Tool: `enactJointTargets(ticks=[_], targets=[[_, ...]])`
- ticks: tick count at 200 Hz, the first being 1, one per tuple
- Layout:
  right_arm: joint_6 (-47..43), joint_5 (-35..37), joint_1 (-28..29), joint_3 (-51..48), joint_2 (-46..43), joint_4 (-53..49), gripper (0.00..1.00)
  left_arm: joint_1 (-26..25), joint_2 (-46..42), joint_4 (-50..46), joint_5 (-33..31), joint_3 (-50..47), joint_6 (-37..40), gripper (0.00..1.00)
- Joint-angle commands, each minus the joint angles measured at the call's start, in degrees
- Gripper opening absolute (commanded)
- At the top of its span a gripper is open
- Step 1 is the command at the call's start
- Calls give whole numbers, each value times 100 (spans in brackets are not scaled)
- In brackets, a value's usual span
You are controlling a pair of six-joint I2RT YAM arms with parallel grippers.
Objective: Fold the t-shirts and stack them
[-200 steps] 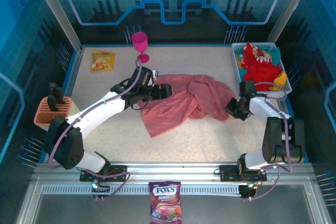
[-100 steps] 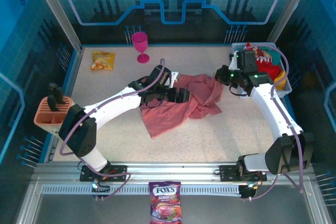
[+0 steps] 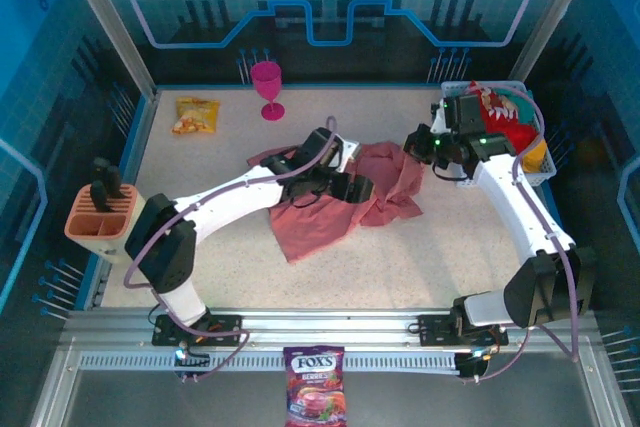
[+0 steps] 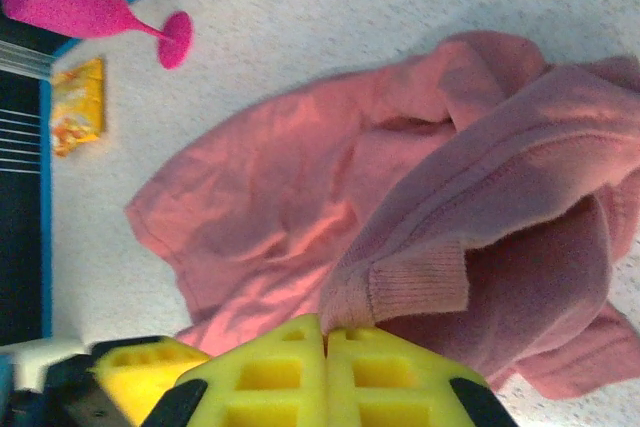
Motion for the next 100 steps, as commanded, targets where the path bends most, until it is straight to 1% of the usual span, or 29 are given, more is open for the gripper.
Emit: enactJointTargets(ticks=[1,10,29,46,77,100], targets=[[152,-251,130,697,75,-141,0,-236,460,75,21,726,334,80],[235,-352,164,794,100,-108,0,-285,656,171,-62,940,303,80],[458,-481,256,807,96,82,0,-333,1031,406,-129,1284,234,84],[549,-507,340,842,109,132,0,-380,1286,552,-247,1570,155,84],[568,-555,379,816,18,181,0,-393,1503,530,-1000,1828,126,76],[504,-468,346,801,-110,146,0,-388,1428,572,-1116,1693,260,70]])
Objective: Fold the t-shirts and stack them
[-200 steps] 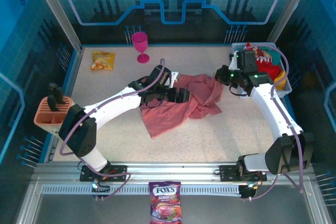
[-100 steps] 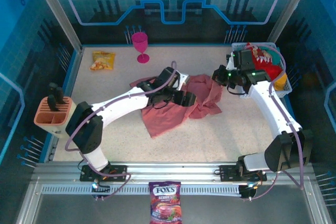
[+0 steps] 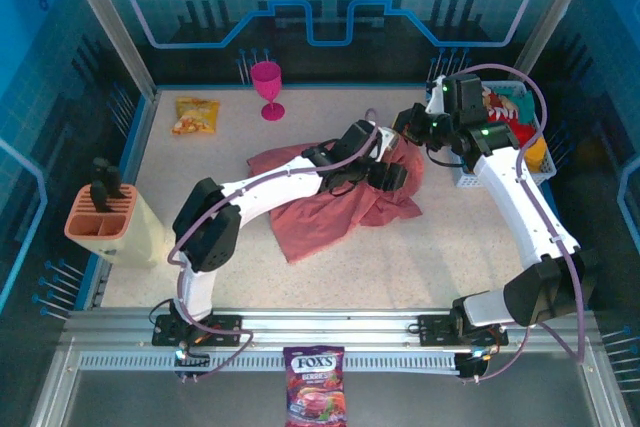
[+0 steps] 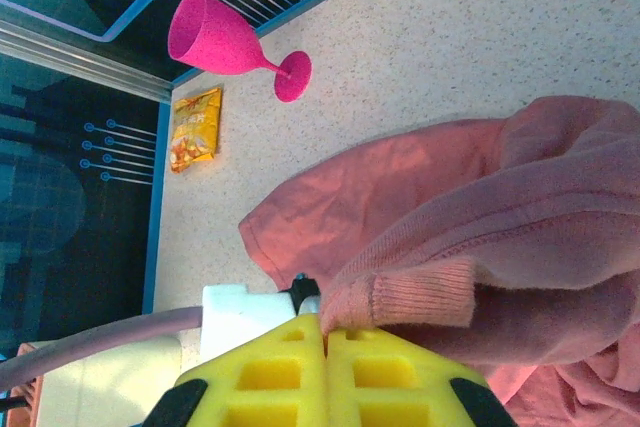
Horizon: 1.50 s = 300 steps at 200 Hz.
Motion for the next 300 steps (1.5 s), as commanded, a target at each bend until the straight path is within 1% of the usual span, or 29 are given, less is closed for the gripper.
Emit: enactJointTargets(ticks=[1,11,20,33,53,66,83,101,113,125,137,148,152,164,168,172,182,194,199,208,212,225,249,272,284,291,300], targets=[[37,-142,51,85,-187,-55,0,-17,-31,151,-445,104,148,70],[13,-185,30,88,-197,-55,0,-13,-96,143,-540,-16,197,67],[8,-251,20,104,-183,-55,0,9,-175,180,-594,-145,253,60],[5,-327,17,99,-155,-26,0,81,-277,302,-600,-338,239,53],[24,-345,-3,69,-161,33,0,254,-306,342,-517,-388,194,37],[46,-386,-25,60,-180,76,0,346,-286,310,-492,-346,209,31],[37,-401,-59,67,-189,84,0,462,-301,310,-470,-325,225,15],[17,-400,-111,52,-185,102,1,532,-350,256,-433,-274,296,4],[33,-451,-163,44,-166,116,1,561,-413,183,-397,-250,384,0],[37,-470,-199,10,-185,175,2,578,-491,65,-321,-231,529,0],[10,-457,-232,-41,-183,257,8,638,-589,-162,-252,-177,613,0],[-30,-470,-278,-42,-114,289,8,735,-739,-262,-8,-178,593,0],[-55,-493,-296,-13,-58,273,9,789,-795,-305,97,-189,582,0],[-245,-586,-329,155,142,162,21,958,-992,-493,294,-162,465,0],[-334,-609,-327,234,227,88,27,1040,-1046,-586,388,-124,413,0],[-429,-607,-327,317,298,2,33,1127,-1091,-685,504,-80,360,0],[-647,-540,-330,435,444,-176,56,1376,-1204,-927,800,77,223,0],[-814,-425,-328,431,520,-335,78,1663,-1349,-1204,1049,301,57,0],[-862,-359,-325,382,501,-374,83,1775,-1400,-1316,1109,431,5,0],[-964,-242,-292,178,411,-367,87,1931,-1459,-1554,1171,685,-48,0],[-1008,-165,-264,66,344,-367,91,1984,-1469,-1686,1180,831,-47,0],[-1100,115,-148,-385,114,-273,96,2127,-1434,-2140,1217,1344,17,0],[-1150,293,81,-1297,-293,-4,96,2259,-1352,-2757,1270,2158,69,0],[-970,397,275,-2052,-415,238,96,2322,-1297,-2983,1290,2639,-100,0],[-856,426,492,-2320,-403,427,96,2328,-1269,-3015,1298,2804,-132,0],[-865,561,674,-2405,-351,480,96,2321,-1269,-3017,1324,2869,-141,0],[-918,941,866,-2394,-235,392,97,2325,-1269,-3064,1351,2961,-124,0]])
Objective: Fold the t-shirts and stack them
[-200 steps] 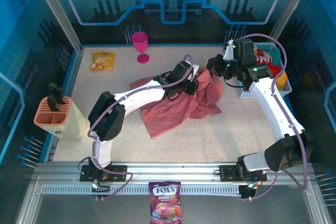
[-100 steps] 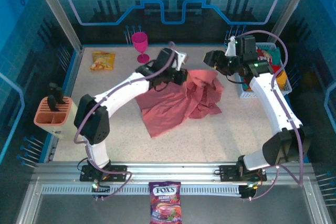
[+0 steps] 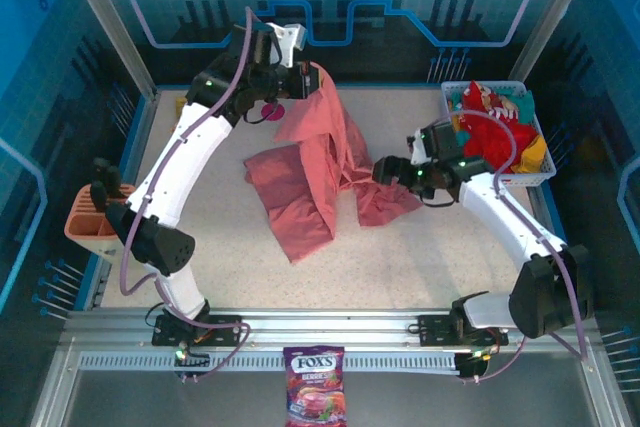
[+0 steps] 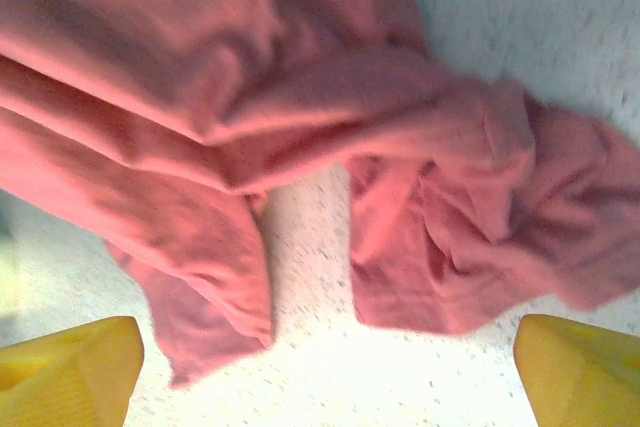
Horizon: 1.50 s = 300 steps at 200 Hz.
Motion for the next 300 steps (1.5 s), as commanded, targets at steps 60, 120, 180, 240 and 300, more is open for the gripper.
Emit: enactJointTargets(ticks=[60,120,180,240,300], targets=[[-190,1995,407,4,1172,-77,100,48,-276,-925,129,648,166,0],[137,1853,73,61,2090,313,90,55,-549,-1161,149,653,390,0],[-4,1837,-454,433,1916,278,0,156,-819,-1275,88,480,544,0],[-594,2216,-969,1969,386,-538,0,202,-582,-1503,469,1260,448,0],[-708,1189,-1068,1491,-459,-814,0,395,-905,-1634,-165,962,990,0]])
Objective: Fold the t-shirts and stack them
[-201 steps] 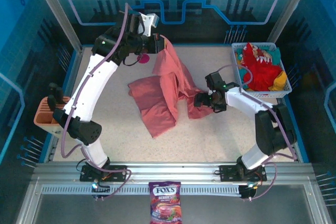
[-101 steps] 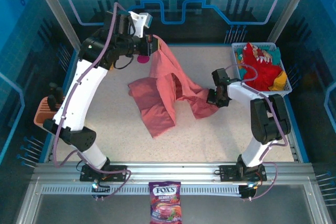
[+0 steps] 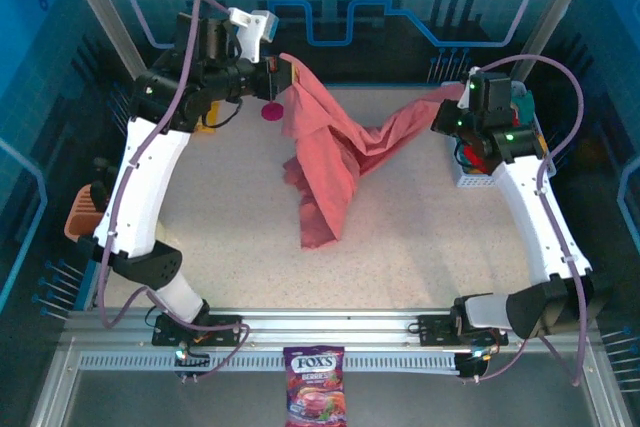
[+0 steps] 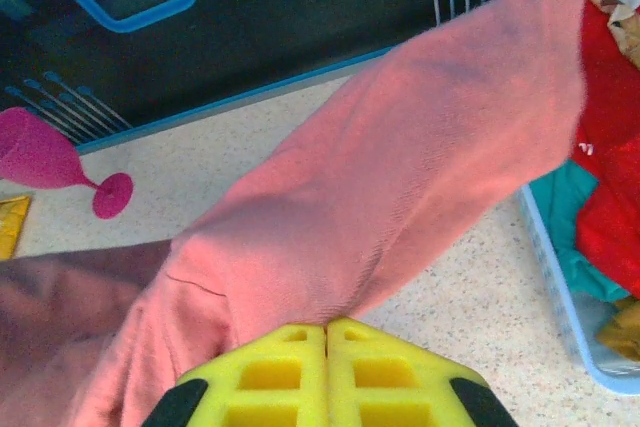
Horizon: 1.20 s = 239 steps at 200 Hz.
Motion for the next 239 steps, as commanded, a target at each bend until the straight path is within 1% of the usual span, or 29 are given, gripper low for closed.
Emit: enactJointTargets(ticks=[1,17,34,50,64,74,90,100,112,123,139,155,166,184,194,203,218,227,239], targets=[[-11,-486,-57,-764,-291,-422,0,214,-237,-9,-233,-214,296,0],[17,-594,-26,-1261,-635,-506,0,362,-328,265,-244,-525,266,0],[-18,-227,-18,-1430,-889,-919,0,441,-325,360,-227,-613,271,0],[51,121,-77,-1482,-1175,-923,0,481,-279,716,-88,-759,181,0],[120,428,-113,-1277,-1343,-772,0,491,-45,1045,302,-714,60,0],[160,618,-139,-1049,-1351,-584,0,483,181,1330,606,-645,-186,0],[144,678,-199,-535,-1122,-282,0,466,626,2023,1050,-565,-690,0],[134,640,-231,-106,-885,-262,0,448,972,2498,1267,-461,-956,0],[86,539,-232,374,-672,-331,0,414,1492,2778,1370,-36,-1136,0],[81,491,-230,657,-610,-400,0,391,2020,2776,1450,645,-1160,0],[70,291,-219,698,-784,-297,0,373,2801,2802,1531,1813,-1276,0],[-39,-7,-161,625,-998,-288,0,393,3461,3053,1498,2923,-1421,0],[-227,-386,-51,625,-1085,-389,0,441,3703,3404,1474,3294,-1513,0],[-573,-1150,362,524,-1246,-469,0,578,3605,4224,1512,2908,-1779,0],[-717,-1493,715,399,-1360,-469,0,636,3477,4398,1512,2583,-1818,0],[-819,-1707,1161,218,-1450,-437,0,671,3375,4378,1499,2321,-1729,1],[-764,-1733,2100,-171,-1485,-219,0,706,3244,4077,1435,1948,-1494,5],[-703,-1594,2723,-387,-1396,-39,0,723,3208,3742,1389,1809,-1319,11],[-627,-1317,3524,-675,-1182,327,0,758,3128,3246,1286,1602,-1049,11]])
